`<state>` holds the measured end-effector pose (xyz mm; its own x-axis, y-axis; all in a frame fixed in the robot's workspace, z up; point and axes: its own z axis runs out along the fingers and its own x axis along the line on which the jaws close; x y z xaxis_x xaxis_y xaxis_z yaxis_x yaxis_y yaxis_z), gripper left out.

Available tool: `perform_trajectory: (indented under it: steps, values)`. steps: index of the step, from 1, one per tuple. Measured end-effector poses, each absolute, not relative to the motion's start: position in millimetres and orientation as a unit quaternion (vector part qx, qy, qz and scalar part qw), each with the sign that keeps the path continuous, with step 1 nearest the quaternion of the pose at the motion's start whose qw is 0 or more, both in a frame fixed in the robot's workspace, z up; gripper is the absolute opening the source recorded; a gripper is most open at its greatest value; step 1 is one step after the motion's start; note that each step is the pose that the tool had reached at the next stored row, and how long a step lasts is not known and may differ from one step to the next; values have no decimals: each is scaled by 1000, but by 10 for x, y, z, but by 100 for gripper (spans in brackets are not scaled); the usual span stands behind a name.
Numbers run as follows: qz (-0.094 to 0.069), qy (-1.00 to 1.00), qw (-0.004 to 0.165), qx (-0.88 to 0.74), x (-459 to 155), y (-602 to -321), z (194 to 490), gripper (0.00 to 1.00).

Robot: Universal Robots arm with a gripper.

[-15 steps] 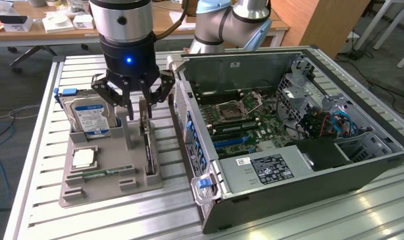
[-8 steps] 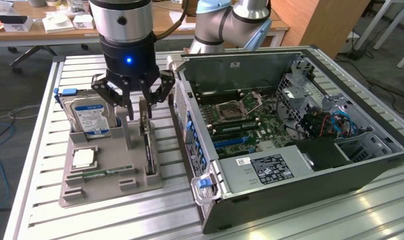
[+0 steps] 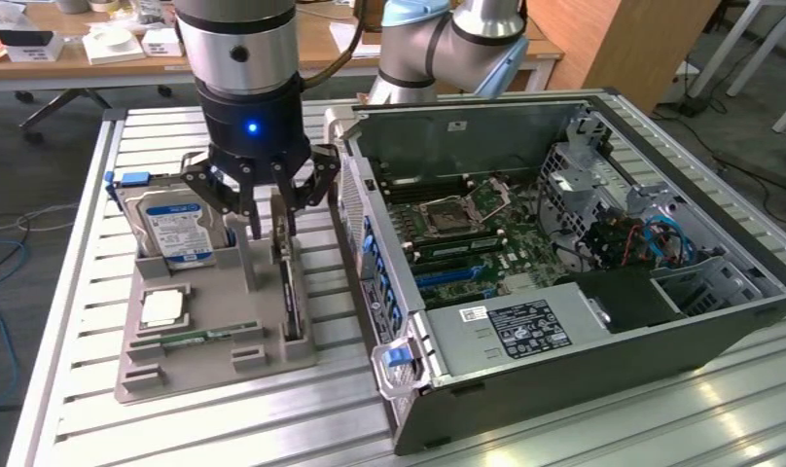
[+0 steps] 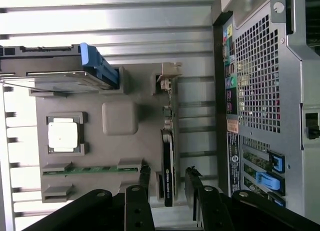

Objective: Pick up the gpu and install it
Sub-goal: 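Pick up the gpu and move the gpu toward the slot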

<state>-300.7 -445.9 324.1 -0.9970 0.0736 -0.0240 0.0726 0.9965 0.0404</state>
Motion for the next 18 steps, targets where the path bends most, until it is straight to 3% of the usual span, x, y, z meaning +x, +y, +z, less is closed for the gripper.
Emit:
perform_trajectory:
  steps: [18]
  values:
    - [20,999,13,37,-2985,-4459,3086,41]
